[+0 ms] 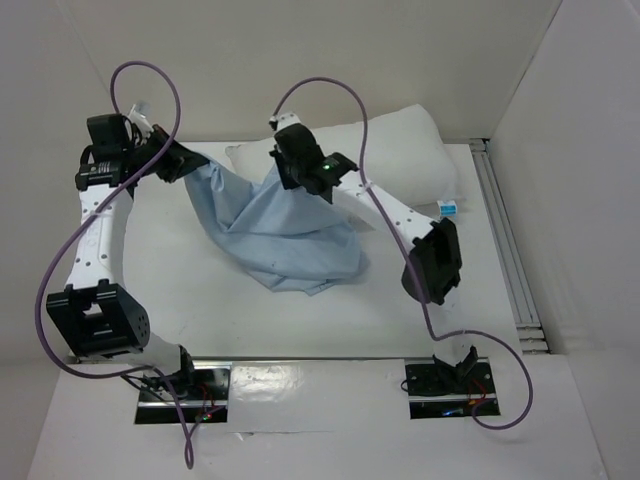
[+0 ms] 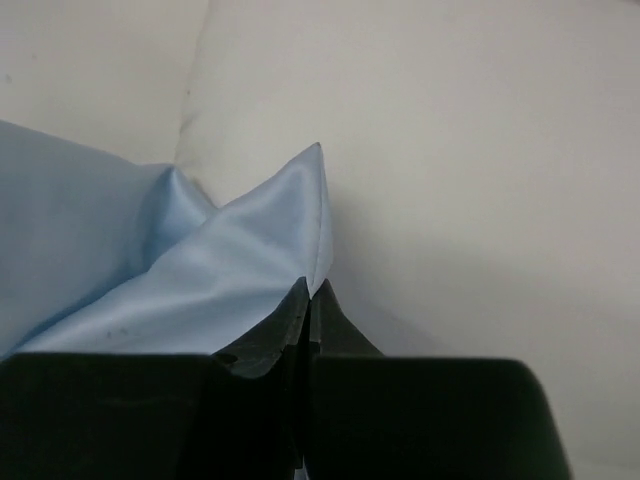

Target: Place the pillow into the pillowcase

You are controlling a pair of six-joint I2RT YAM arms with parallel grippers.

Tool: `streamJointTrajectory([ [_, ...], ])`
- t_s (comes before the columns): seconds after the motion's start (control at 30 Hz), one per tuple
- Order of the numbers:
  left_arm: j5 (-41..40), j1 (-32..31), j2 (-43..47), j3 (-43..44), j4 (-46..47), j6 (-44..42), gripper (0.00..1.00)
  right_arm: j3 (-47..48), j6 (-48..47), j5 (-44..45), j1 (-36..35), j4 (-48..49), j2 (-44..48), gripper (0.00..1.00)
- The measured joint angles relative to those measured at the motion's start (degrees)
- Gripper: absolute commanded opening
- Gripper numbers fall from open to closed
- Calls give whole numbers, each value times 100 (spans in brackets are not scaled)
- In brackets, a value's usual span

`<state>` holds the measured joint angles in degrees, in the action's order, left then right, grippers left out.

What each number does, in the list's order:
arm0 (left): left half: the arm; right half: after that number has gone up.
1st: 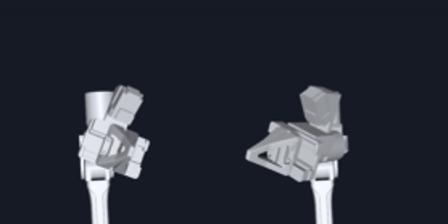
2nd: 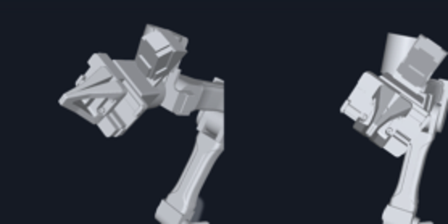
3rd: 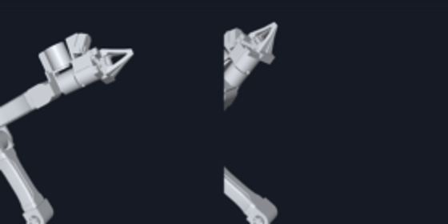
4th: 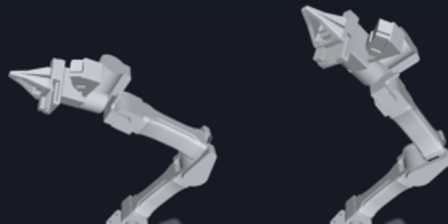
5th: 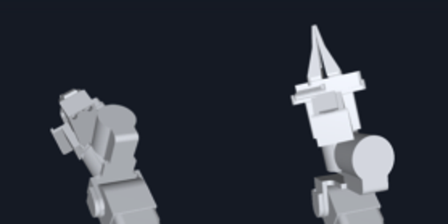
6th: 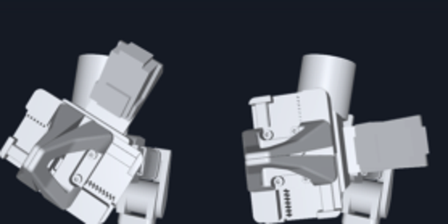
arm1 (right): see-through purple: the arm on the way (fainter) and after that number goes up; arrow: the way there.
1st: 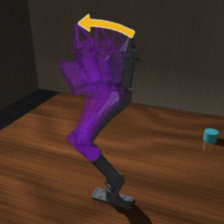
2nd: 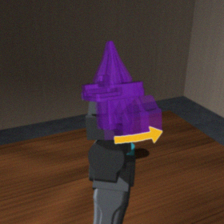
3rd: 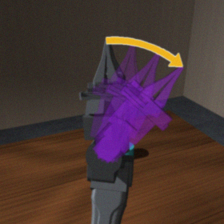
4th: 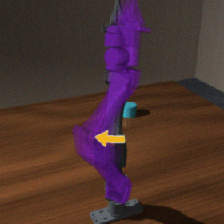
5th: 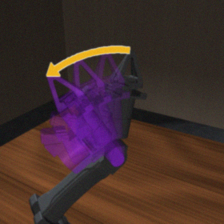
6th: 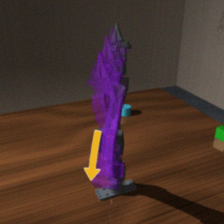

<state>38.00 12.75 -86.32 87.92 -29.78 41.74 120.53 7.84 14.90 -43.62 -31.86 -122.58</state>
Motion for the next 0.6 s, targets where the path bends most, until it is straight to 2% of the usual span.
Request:
streamJointTrajectory([
  [0.37, 190, 186, 885, 669, -149, 52, 0, -1561, 127, 645, 109, 426, 3864, 0],
  [0.6, 616, 256, 1335, 1812, -4, 339, 0, -1694, 223, 743, 122, 522, 5101, 0],
])
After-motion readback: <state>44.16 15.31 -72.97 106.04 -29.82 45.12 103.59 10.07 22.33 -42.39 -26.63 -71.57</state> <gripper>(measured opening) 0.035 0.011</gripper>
